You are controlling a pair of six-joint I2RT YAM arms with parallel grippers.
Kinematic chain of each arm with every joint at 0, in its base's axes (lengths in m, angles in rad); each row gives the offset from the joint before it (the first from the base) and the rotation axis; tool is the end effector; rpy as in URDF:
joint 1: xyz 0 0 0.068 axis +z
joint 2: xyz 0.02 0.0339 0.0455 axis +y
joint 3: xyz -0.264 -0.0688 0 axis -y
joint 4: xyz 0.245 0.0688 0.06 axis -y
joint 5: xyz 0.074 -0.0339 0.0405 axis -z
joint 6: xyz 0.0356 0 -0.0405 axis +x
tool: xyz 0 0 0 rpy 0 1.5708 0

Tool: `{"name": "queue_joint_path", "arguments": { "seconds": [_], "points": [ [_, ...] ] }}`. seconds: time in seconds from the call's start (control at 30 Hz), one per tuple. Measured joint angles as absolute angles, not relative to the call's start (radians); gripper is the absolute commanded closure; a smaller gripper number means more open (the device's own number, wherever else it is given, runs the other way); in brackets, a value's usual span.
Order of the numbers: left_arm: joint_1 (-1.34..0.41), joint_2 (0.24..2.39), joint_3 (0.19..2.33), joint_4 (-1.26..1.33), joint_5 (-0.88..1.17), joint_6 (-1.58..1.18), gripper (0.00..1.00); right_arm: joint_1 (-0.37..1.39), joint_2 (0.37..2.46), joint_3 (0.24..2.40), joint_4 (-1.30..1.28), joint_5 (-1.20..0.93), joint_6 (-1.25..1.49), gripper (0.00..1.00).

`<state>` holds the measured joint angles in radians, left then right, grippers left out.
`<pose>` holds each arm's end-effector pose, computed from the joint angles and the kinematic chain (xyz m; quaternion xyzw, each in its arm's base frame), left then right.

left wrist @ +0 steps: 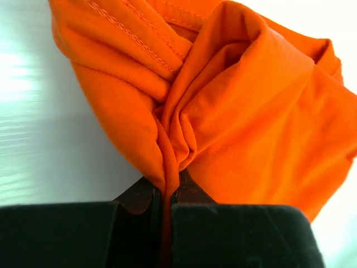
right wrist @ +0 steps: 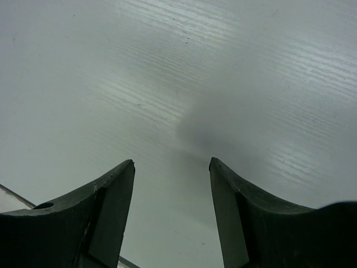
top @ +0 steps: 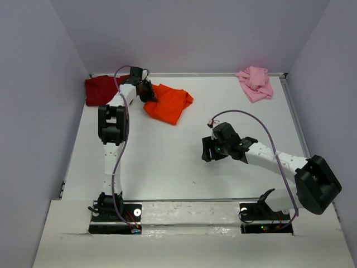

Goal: Fold and stack the t-shirts
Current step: Put the neatly folded tshirt into the corner of the board with the left arm

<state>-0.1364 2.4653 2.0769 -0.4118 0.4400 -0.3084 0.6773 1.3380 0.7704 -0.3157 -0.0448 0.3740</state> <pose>0.5422 -0.0897 0.1653 0.0040 0.9081 -0.2782 0.3131 0.2074 0.1689 0.2046 -0.1497 0.9293 0.1873 0.2809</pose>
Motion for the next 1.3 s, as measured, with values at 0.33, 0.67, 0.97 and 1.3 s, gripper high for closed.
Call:
{"name": "queue_joint_path", "arguments": {
  "seconds": [0.33,0.67,0.97,1.3],
  "points": [
    [-0.091,2.473,2.233,-0.569,0.215,-0.218,1.00,0.707,1.404,0.739,-0.231,-0.088,0.373,0.38],
    [-0.016,2.480,2.464,-0.601,0.074,-0.203,1.00,0.770,1.430,0.737,-0.183,-0.116,0.373,0.38],
    [-0.003,2.513,2.499,-0.595,0.031,-0.199,1.00,0.806,1.501,0.736,-0.158,-0.124,0.370,0.38],
    [0.001,2.512,2.503,-0.577,0.076,-0.204,1.00,0.816,1.526,0.743,-0.122,-0.127,0.364,0.38]
  ]
}}
